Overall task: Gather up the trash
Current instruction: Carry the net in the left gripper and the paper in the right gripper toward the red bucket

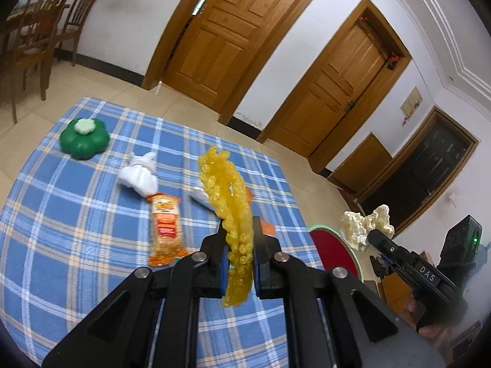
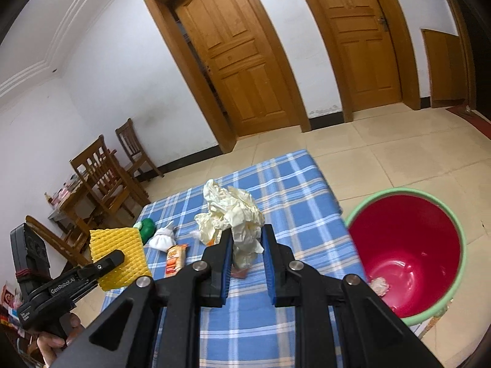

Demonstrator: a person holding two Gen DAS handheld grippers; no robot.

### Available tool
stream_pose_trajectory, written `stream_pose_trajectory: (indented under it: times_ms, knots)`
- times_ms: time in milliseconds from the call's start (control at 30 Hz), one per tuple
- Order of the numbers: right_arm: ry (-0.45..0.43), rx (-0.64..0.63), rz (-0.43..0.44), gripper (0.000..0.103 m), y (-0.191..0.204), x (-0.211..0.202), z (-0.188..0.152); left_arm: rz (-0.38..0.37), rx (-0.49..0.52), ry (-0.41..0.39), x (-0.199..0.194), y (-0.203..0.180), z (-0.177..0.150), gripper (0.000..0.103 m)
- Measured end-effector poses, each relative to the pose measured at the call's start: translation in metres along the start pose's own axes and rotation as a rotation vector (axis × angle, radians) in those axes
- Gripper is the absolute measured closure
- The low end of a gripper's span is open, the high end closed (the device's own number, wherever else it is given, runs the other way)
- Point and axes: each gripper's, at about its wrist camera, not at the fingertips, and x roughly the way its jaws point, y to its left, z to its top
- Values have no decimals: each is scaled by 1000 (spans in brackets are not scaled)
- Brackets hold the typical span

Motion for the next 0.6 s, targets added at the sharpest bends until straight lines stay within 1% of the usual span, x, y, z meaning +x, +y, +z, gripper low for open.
stream_pose_trajectory:
  times_ms: [267,600]
  knots:
    - [-25,63,-43,82,-36,-16,-2,-28,50,27,12,-29,-1,93]
    - [-48,143,-70,82,-76,-33,-8,-40,100,68,33,-62,-6,93]
